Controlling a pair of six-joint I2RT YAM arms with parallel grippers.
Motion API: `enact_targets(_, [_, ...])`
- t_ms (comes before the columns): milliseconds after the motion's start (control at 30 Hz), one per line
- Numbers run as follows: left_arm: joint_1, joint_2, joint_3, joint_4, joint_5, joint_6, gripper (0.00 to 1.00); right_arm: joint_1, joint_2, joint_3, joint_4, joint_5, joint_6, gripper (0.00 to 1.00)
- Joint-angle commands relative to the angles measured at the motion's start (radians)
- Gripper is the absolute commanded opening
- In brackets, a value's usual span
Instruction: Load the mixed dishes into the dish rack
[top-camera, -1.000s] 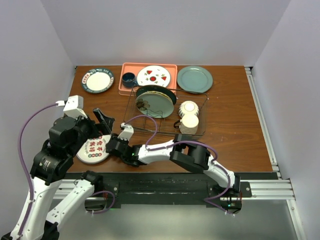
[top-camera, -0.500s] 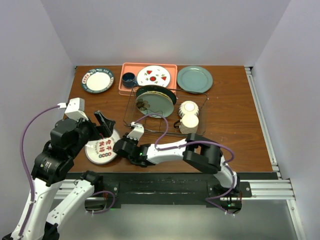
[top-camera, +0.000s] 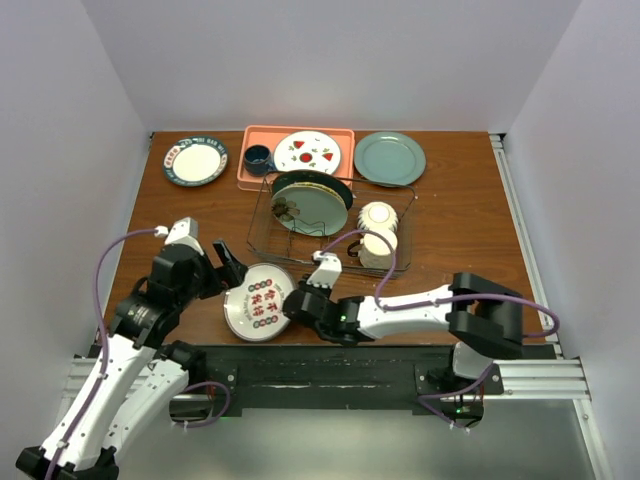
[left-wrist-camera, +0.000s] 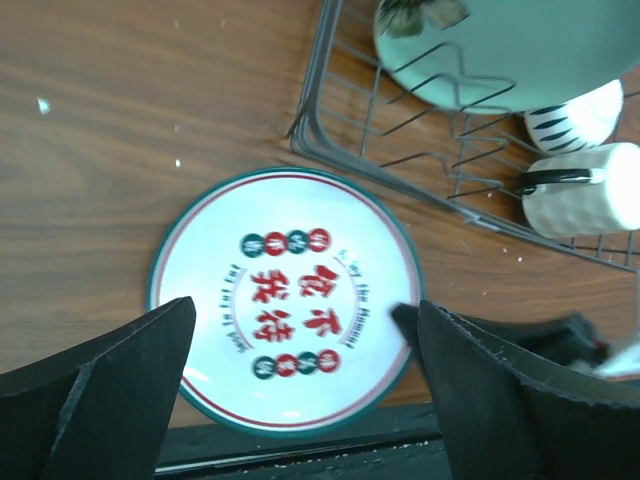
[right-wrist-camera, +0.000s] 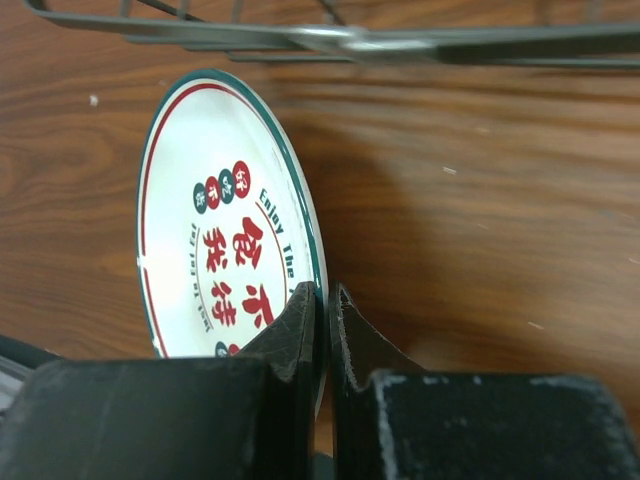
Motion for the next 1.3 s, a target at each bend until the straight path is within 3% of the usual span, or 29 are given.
enact_targets(0, [0.0,0.004,-0.1,0.119,0.029,-0.089,0.93,0.016,-0.09,-0.121,-0.071,0.04,-0.001,0.0])
enact_targets(300, [-0.001,0.127,-0.286,0.289,0.166,-0.184,0.7,0.02,-0.186,-0.247,-0.091,0.023,0.086,0.0])
enact_targets(500, [-0.001,0.104,-0.421,0.377,0.138,-0.236,0.66,0.022,-0.234,-0.28,-0.142,0.02,0.131,0.0])
enact_targets(700, [-0.003,0.228,-0.486,0.463,0.17,-0.221,0.46,0.02,-0.274,-0.345,-0.078,0.024,0.114,0.01])
enact_targets(867, [-0.006,0.218,-0.55,0.532,0.181,-0.253,0.24,0.022,-0.269,-0.386,-0.038,0.009,0.13,0.04])
enact_targets(1000, [-0.006,0.205,-0.558,0.517,0.179,-0.252,0.0,0.022,-0.257,-0.435,0.031,-0.011,0.154,0.14])
enact_targets(1267, [-0.006,0.231,-0.594,0.595,0.274,-0.242,0.0,0.02,-0.226,-0.503,0.163,-0.042,0.182,0.38])
